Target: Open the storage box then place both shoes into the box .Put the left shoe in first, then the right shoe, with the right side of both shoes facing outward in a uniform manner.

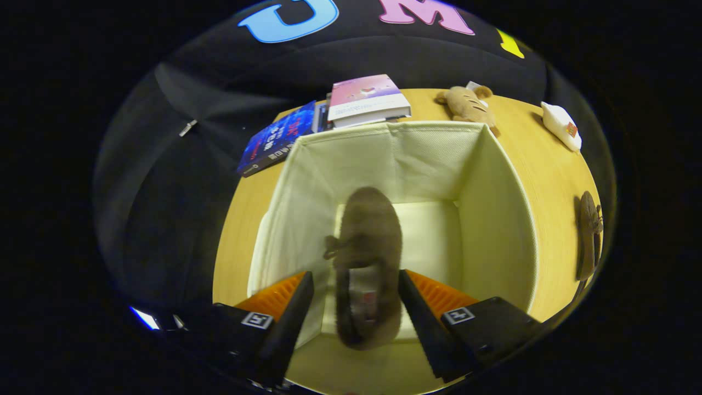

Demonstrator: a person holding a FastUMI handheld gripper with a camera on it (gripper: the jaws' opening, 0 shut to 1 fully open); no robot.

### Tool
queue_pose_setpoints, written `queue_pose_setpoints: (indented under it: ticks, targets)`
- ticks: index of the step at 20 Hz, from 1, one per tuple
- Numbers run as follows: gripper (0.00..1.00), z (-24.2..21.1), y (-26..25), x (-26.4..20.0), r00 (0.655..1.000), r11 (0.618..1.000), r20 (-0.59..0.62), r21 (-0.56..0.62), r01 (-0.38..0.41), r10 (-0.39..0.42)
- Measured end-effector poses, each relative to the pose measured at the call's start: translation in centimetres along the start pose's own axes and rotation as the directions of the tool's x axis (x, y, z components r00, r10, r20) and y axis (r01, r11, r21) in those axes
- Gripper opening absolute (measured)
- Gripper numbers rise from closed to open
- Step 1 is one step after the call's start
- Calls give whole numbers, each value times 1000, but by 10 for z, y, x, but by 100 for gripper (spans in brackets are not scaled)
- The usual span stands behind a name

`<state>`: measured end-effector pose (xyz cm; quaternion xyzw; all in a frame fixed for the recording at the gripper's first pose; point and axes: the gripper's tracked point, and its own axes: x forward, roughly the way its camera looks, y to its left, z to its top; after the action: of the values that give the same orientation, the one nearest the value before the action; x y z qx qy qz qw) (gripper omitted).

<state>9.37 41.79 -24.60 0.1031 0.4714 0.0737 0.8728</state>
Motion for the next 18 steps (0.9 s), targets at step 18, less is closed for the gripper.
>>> queue_pose_setpoints:
  ticks: [18]
  targets:
    - [99,50,-224,-161,922,971,363,-138,197,-135]
